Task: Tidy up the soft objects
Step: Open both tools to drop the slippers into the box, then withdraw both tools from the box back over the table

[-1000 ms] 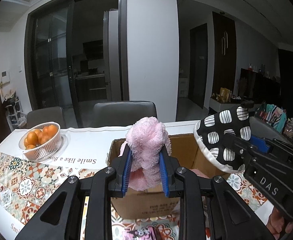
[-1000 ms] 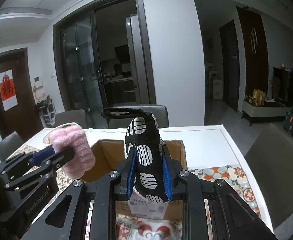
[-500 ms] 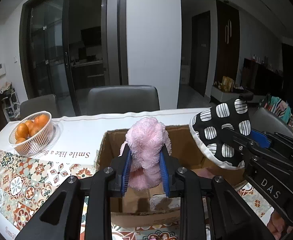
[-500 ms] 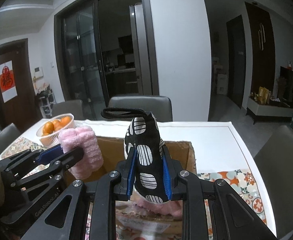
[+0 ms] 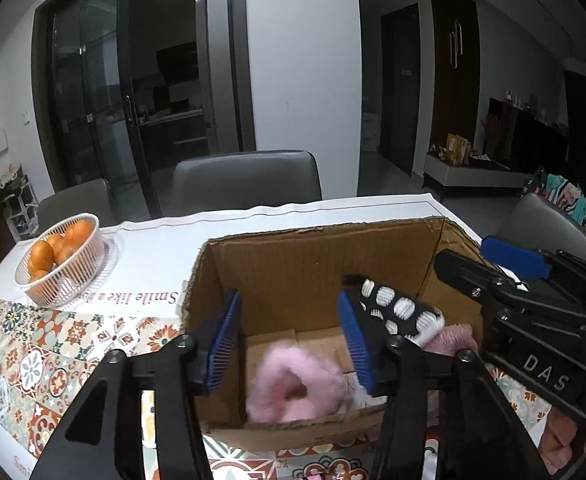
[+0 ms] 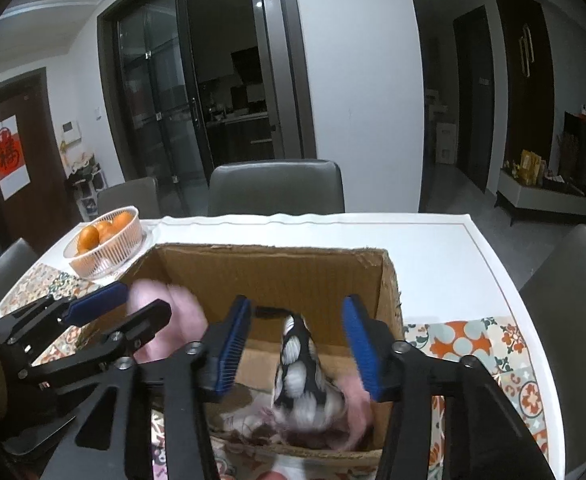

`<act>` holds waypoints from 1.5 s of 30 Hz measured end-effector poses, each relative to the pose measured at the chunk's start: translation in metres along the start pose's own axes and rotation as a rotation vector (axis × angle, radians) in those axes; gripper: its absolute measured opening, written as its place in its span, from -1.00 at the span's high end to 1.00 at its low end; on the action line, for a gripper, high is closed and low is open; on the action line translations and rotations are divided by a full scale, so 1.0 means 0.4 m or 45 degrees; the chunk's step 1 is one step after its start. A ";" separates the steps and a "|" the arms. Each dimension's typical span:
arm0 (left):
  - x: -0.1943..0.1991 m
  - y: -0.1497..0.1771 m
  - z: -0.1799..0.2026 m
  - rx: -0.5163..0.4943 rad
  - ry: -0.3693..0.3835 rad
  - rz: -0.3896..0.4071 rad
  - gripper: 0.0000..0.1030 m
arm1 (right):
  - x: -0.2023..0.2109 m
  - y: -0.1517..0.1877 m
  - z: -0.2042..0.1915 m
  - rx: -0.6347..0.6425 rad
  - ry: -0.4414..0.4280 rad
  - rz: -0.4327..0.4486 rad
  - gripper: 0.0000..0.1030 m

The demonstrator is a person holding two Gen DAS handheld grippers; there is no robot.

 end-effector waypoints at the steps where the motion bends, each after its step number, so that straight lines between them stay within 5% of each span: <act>1: 0.010 0.000 0.000 -0.003 -0.008 0.013 0.00 | 0.004 -0.001 0.001 0.001 0.006 0.005 -0.03; 33: 0.318 0.122 -0.016 -0.010 -0.073 0.079 -0.04 | 0.286 0.081 -0.083 0.104 0.051 0.128 -0.03; 45: 0.373 0.208 -0.009 -0.023 -0.061 0.041 -0.04 | 0.325 0.162 -0.112 0.108 0.039 0.073 -0.03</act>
Point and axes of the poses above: each gripper's, at about its wrist camera, not at the fingertips, and x roughly against the way its jaws point, z to its right, y to its underside, the point moved 6 cm from there along -x, roughly the way its jaws point, and after that the axes turned 2 degrees about y, right-handed, at the moved point
